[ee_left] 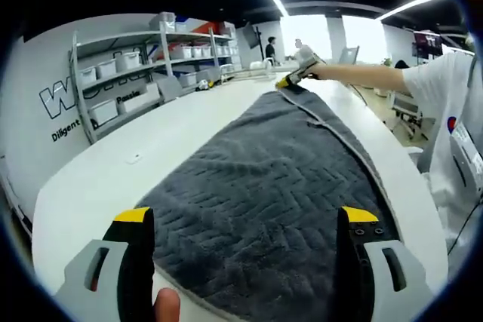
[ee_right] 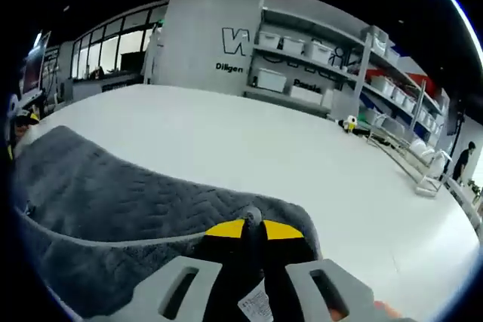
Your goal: Open the folded towel by lifting each exposed corner and separating the folded layers until the towel lies flat within the target outline without major curled edges
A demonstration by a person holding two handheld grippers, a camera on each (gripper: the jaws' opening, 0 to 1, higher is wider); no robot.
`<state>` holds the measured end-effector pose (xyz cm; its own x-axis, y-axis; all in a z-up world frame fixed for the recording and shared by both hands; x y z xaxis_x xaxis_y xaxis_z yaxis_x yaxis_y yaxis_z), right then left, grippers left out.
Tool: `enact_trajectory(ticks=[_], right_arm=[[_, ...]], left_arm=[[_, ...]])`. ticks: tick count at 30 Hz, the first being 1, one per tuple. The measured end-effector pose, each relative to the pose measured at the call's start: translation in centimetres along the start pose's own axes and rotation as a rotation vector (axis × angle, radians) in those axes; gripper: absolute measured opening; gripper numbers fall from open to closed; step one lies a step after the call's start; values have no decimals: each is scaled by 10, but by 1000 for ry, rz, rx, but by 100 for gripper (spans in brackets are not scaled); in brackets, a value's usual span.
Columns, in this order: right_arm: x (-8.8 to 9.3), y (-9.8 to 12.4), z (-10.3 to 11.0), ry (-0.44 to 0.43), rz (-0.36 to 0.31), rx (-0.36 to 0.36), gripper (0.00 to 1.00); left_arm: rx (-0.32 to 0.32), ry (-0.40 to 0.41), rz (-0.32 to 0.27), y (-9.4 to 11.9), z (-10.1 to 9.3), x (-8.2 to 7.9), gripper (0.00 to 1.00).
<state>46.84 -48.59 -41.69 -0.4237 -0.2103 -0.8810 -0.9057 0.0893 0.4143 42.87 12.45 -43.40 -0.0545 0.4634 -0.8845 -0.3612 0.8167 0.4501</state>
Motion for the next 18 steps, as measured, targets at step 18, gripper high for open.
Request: enact_trajectory(ticks=[18], right_arm=[[1, 73, 0, 48, -121, 15, 2]], left_arm=[[-4, 0, -14, 3, -1, -3, 99]])
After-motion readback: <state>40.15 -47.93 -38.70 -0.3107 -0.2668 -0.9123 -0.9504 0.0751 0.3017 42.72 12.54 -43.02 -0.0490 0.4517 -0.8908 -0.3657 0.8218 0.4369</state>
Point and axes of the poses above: the point that each gripper's makers call its tool centre point, and the gripper's own axes: y roughly backward along the fingers, z roughly to its left, x roughly out of its underside, the point moved 5 cm from there along y, roughly backward along the fingers, and after that the axes turned 4 degrees about x, right-handed, at the moved point
